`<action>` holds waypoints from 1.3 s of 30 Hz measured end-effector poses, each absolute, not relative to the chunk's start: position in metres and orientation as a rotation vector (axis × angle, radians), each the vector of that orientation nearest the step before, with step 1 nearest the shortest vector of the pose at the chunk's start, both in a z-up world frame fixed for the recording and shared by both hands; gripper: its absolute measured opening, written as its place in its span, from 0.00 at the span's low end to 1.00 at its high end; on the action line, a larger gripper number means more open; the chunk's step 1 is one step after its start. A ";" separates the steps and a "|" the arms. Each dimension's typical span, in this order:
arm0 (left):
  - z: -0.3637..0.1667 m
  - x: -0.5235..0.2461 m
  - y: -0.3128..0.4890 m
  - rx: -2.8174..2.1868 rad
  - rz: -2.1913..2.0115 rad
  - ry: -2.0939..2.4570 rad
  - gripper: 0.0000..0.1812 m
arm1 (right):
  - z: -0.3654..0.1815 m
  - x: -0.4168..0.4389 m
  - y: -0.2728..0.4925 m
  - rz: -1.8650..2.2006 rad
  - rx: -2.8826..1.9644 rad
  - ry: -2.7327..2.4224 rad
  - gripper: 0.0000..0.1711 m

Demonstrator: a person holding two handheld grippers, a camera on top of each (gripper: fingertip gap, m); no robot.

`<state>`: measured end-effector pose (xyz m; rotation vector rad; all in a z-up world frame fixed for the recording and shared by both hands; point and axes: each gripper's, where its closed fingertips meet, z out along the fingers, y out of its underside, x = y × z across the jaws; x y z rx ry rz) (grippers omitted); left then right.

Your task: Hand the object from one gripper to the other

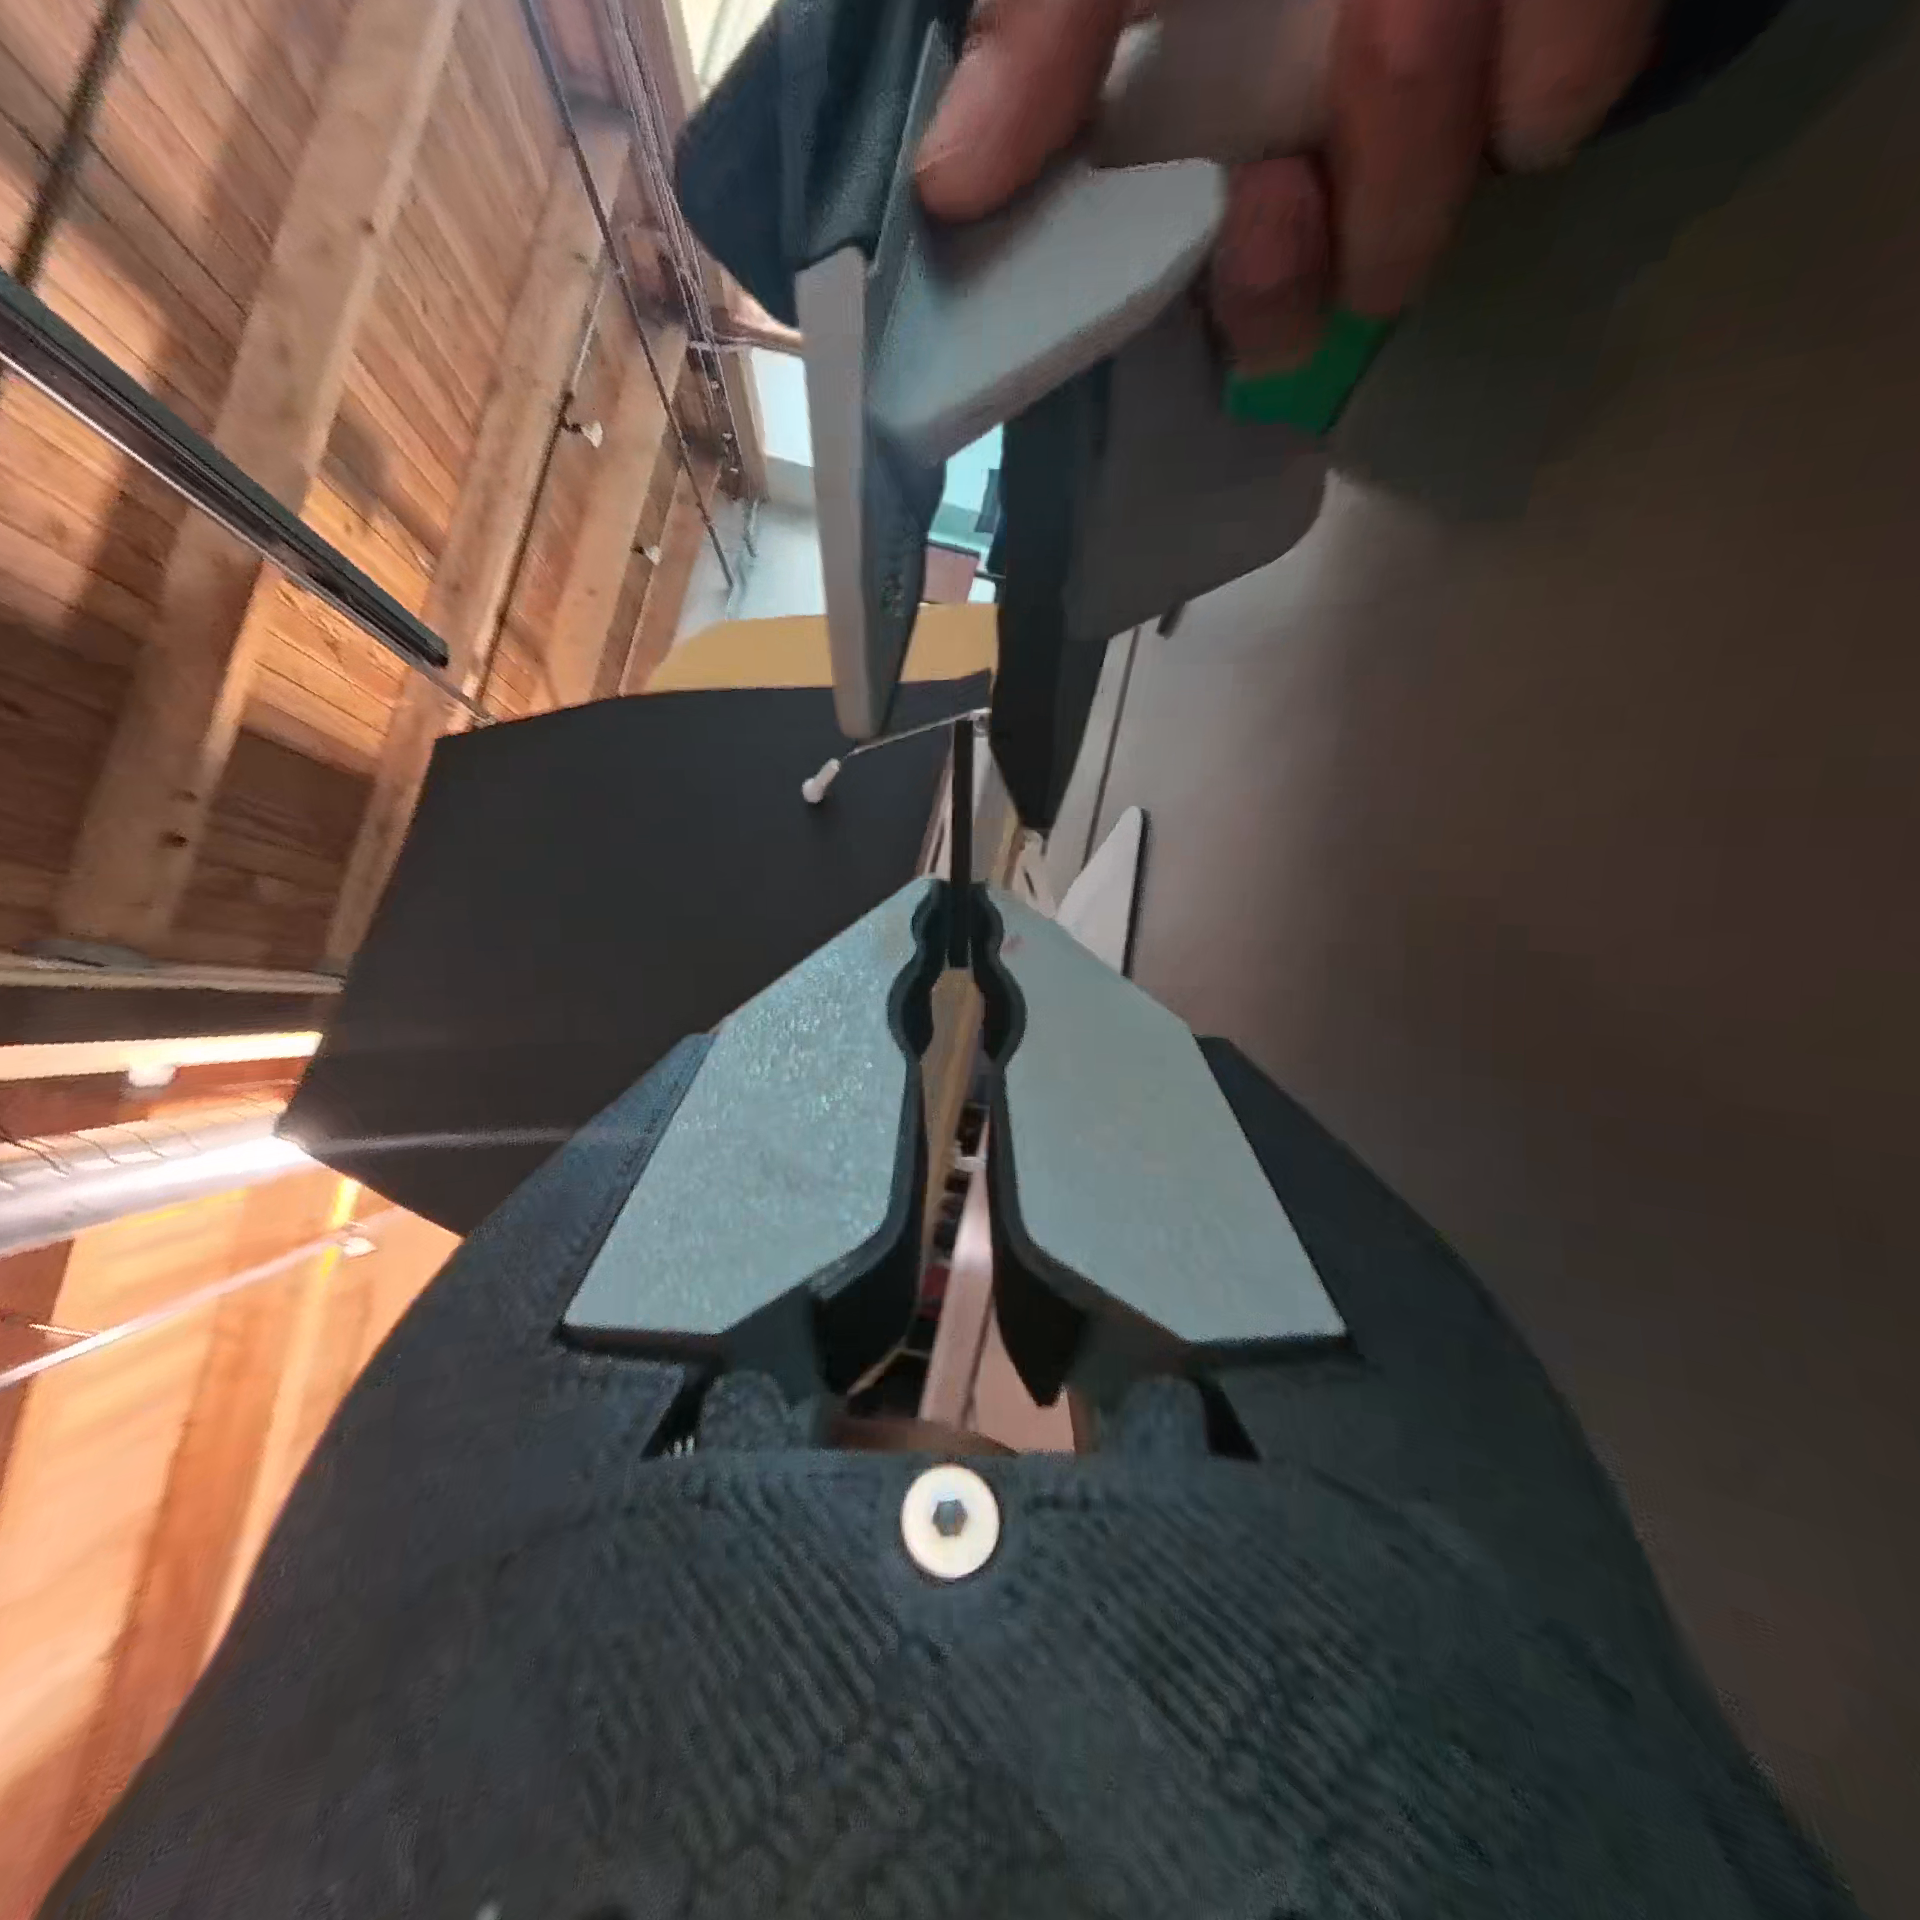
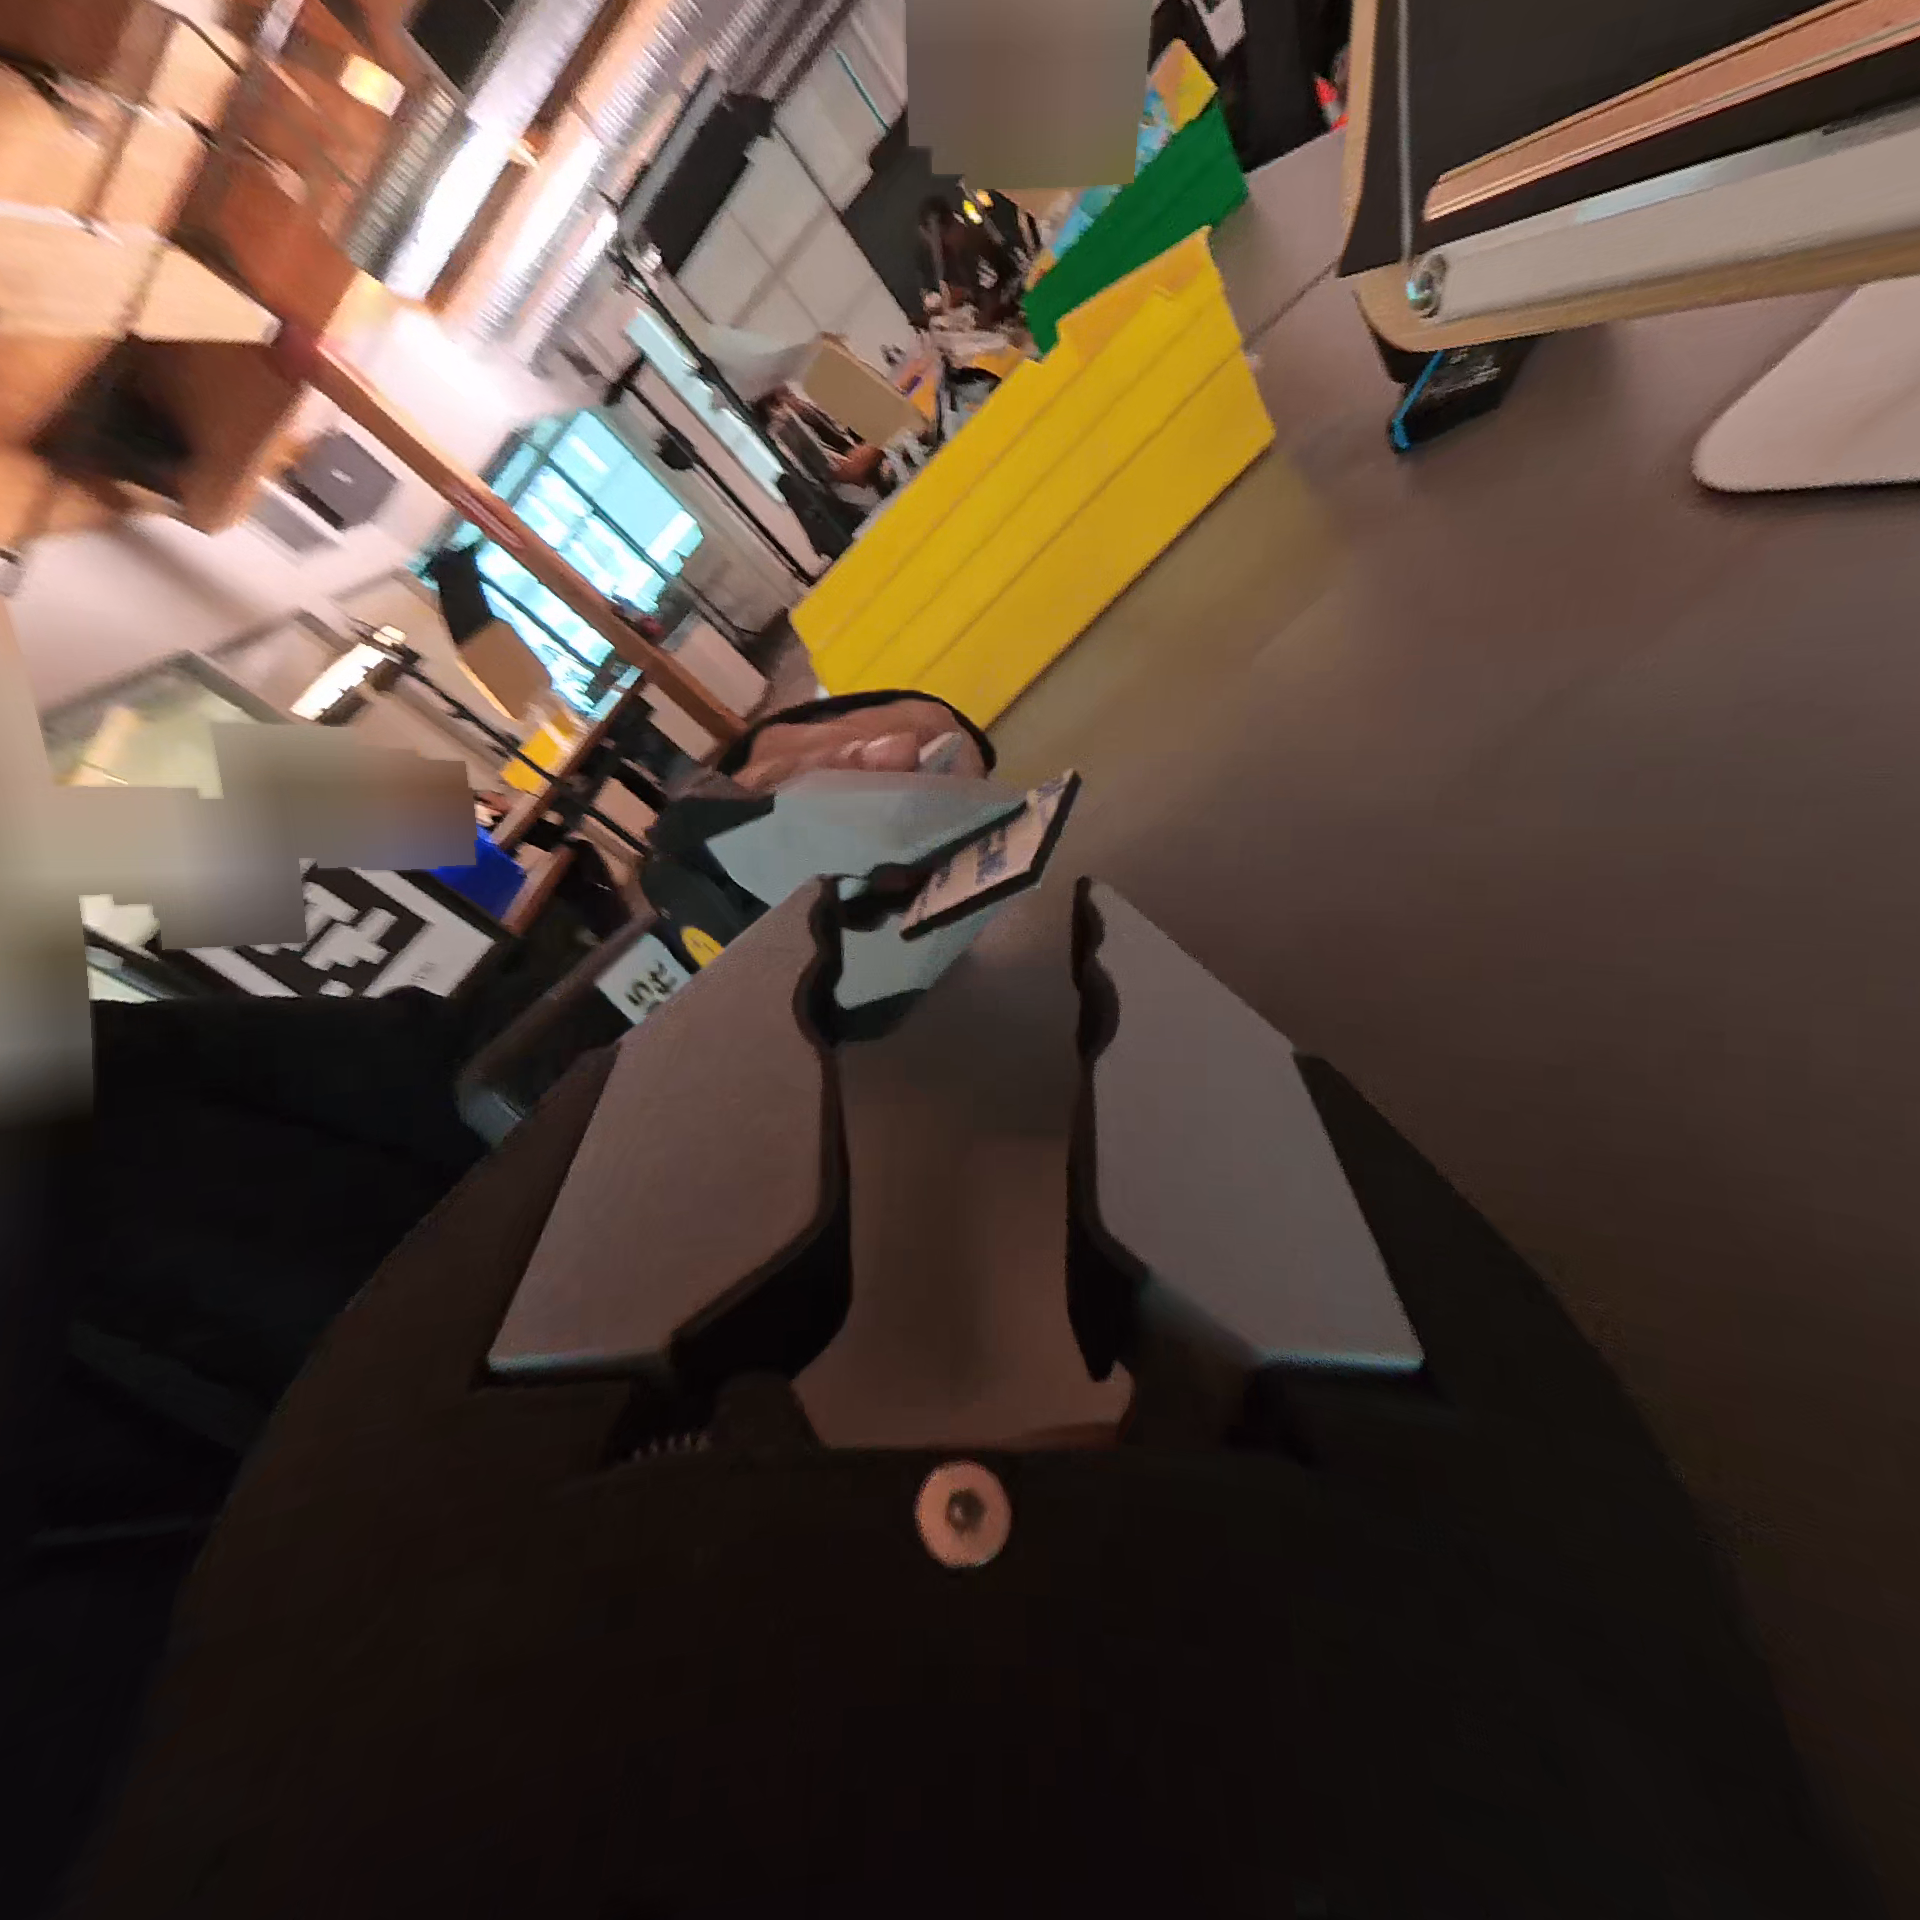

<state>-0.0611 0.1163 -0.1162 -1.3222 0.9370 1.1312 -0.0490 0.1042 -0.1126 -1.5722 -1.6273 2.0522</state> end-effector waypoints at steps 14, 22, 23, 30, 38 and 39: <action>-0.113 -0.057 0.109 -1.536 0.244 0.531 0.16 | -0.102 -0.042 0.123 1.593 -1.294 -1.708 0.00; -0.102 -0.043 0.098 -1.527 -0.101 0.489 0.04 | -0.113 -0.039 0.096 1.202 -0.968 -1.915 0.00; -0.101 -0.042 0.097 -1.520 -0.087 0.511 0.03 | -0.113 -0.039 0.097 1.210 -0.978 -1.908 0.00; -0.096 -0.046 0.096 -1.397 0.453 0.709 0.00 | -0.108 -0.042 0.113 1.373 -1.171 -1.805 0.16; -0.105 -0.040 0.100 -1.236 0.971 0.973 0.00 | -0.105 -0.045 0.105 1.950 -1.477 -1.667 0.22; -0.104 -0.038 0.100 -1.214 1.009 0.990 0.00 | -0.103 -0.043 0.103 1.999 -1.480 -1.656 0.17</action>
